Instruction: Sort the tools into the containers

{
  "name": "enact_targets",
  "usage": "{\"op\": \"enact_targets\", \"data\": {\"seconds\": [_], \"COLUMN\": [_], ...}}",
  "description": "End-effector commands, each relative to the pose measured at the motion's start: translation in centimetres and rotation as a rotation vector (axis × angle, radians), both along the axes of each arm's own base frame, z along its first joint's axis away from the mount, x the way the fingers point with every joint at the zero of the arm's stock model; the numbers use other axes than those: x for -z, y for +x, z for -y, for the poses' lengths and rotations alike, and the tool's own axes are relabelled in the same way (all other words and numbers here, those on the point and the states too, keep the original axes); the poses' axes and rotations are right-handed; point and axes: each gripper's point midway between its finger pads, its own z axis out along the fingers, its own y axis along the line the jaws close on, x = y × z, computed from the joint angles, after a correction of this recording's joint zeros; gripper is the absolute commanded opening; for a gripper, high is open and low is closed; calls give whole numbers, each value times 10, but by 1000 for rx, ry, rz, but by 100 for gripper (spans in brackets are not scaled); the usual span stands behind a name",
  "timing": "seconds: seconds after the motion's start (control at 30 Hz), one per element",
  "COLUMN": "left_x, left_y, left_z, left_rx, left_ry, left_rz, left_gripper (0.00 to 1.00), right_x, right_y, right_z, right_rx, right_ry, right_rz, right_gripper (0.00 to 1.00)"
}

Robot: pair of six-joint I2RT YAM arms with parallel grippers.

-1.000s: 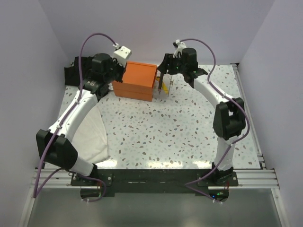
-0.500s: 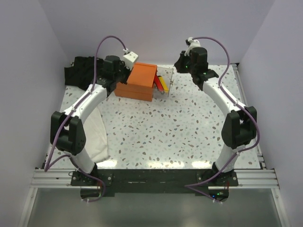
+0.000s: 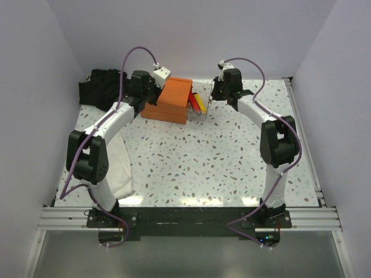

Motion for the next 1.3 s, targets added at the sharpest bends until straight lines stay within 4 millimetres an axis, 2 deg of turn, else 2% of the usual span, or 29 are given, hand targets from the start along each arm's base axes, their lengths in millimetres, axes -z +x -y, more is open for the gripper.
{"op": "enact_targets", "data": {"seconds": [0.0, 0.1, 0.17, 0.3, 0.37, 0.4, 0.47, 0.5, 0.53, 0.6, 0.63, 0.67, 0.7, 0.73, 0.77, 0.8, 0.83, 0.87, 0.9, 0.93, 0.97, 1.0, 1.03, 1.07, 1.1, 1.23, 1.27], "left_x": [0, 9, 14, 14, 13, 14, 11, 6, 0, -26, -36, -54, -68, -79, -98, -108, -119, -125, -138, -146, -151, -154, -158, -159, -161, -154, -141], "left_y": [10, 6, 5, 1, -2, -4, -8, -9, -9, -10, -11, -14, -15, -16, -20, -21, -23, -23, -24, -25, -26, -26, -25, -25, -25, -34, -36], "left_z": [9, 18, 21, 23, 25, 25, 28, 30, 30, 32, 33, 35, 38, 40, 45, 47, 50, 51, 52, 51, 53, 52, 48, 48, 48, 46, 45], "left_rx": [33, 81, 86, 97, 109, 114, 134, 144, 147, 137, 136, 144, 153, 163, 190, 202, 214, 213, 219, 219, 221, 207, 179, 173, 171, 158, 148], "left_ry": [-31, -49, -62, -73, -79, -80, -90, -94, -99, -121, -131, -155, -171, -186, -220, -234, -248, -263, -272, -274, -276, -278, -276, -275, -274, -241, -218], "left_rz": [6, -19, -38, -46, -48, -55, -58, -51, -38, 20, 42, 73, 99, 116, 144, 158, 176, 180, 203, 221, 233, 240, 252, 249, 250, 235, 218], "left_gripper": [0, 0, 0, 0, 0, 0, 0, 0, 0, 0, 0, 0, 0, 0, 0, 0, 1, 6, 20, 28, 36, 56, 62, 66, 71, 80, 86], "right_x": [-32, -38, -43, -36, -35, -28, -29, -30, -44, -50, -75, -67, -70, -72, -78, -79, -80, -82, -82, -84, -63, -76, -69, -53, -52, -41, -32], "right_y": [10, 0, -3, -12, -12, -10, -6, -6, -6, -4, -8, -13, -14, -17, -29, -30, -37, -53, -62, -72, -87, -101, -110, -124, -143, -191, -201], "right_z": [-28, -63, -79, -115, -123, -124, -121, -116, -109, -80, -66, -53, -30, -17, -5, 15, 20, 29, 31, 35, 43, 48, 58, 66, 74, 105, 113], "right_rx": [-68, -129, -156, -194, -202, -202, -192, -176, -152, -93, -67, -42, -9, 1, 4, 37, 21, 3, -34, -49, -52, -33, 9, 42, 55, 119, 133], "right_ry": [40, 41, 58, 81, 100, 106, 91, 68, 55, 16, 26, 16, 14, 15, 17, 10, 15, -7, -18, -41, -85, -75, -89, -96, -112, -217, -248], "right_rz": [82, 95, 106, 96, 92, 81, 93, 95, 118, 128, 163, 138, 128, 124, 121, 122, 119, 126, 133, 147, 111, 130, 105, 48, 7, -107, -125], "right_gripper": [5, 6, 7, 8, 8, 8, 9, 9, 9, 8, 9, 14, 23, 39, 45, 52, 66, 72, 82, 86, 87, 89, 91, 95, 98, 98, 99]}}
